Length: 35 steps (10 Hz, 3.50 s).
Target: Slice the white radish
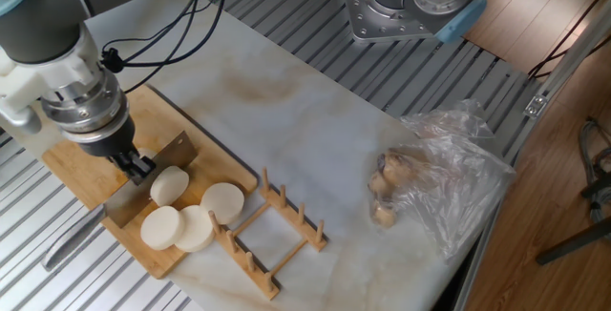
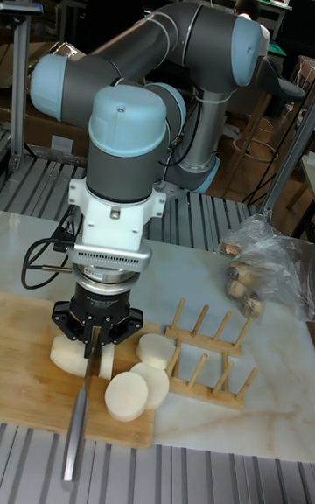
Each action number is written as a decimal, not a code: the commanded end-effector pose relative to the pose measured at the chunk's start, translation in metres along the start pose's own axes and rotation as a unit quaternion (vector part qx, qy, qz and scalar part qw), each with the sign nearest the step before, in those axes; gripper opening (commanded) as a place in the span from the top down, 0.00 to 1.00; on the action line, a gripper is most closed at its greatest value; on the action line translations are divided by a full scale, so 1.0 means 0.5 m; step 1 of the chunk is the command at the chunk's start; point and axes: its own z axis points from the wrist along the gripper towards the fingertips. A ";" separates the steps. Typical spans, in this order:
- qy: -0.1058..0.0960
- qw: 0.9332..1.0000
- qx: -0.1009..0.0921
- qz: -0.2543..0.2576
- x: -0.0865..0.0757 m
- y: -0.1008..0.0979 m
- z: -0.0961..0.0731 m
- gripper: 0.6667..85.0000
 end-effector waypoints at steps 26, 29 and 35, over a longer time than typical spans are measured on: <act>0.031 0.999 -0.028 -0.016 -0.008 0.021 0.041 0.85; 0.028 0.999 -0.024 -0.011 -0.011 0.021 0.047 0.91; 0.029 0.999 -0.018 0.002 -0.010 0.011 -0.017 0.99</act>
